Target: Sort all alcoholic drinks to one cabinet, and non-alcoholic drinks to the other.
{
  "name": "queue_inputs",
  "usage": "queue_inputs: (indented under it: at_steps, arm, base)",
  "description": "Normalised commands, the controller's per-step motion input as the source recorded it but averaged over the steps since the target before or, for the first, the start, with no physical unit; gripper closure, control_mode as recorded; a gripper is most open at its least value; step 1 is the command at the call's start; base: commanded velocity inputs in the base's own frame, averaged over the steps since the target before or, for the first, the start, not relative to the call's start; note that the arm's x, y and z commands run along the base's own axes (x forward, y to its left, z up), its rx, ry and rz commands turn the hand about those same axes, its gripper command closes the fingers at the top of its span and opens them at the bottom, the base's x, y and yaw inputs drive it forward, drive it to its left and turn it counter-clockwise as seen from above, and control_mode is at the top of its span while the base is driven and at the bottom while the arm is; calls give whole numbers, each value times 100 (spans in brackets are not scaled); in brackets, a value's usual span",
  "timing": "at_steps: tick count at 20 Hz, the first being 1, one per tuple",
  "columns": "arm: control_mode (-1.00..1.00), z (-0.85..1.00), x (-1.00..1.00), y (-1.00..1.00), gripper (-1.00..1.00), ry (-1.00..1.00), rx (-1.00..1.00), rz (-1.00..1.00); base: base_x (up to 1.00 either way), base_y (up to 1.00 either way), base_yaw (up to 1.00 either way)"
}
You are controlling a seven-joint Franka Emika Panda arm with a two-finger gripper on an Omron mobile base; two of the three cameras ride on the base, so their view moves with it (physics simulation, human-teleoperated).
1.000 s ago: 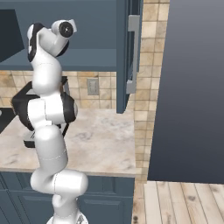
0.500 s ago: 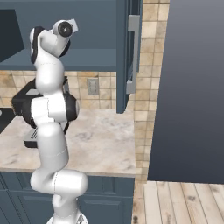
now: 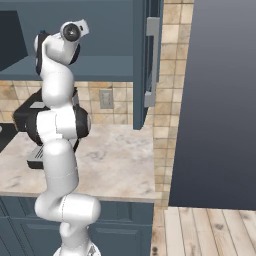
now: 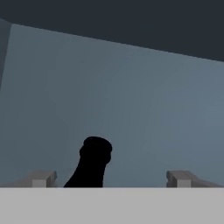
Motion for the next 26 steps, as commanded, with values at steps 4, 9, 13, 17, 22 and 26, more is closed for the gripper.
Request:
queue_inputs:
  at_steps: [4,9,13,17,22,26]
  arm:
    - [-100,10,0,-8,-100,-3,-2,-7]
    - [-100,14,-8,-15,-100,-2,-1,-9]
    - [-100,11,-39,-17,-100,-1,0,-11]
    - [-100,1,-57,-5,-100,0,0,-13]
    - [-100,-4,-70,-4,-100,-5,0,-13]
    - [-100,0,-74,-10,-100,-5,0,-11]
  base:
    - [0,0,0]
    - [0,0,0]
    - [0,0,0]
    - [0,0,0]
    - [0,0,0]
    - [0,0,0]
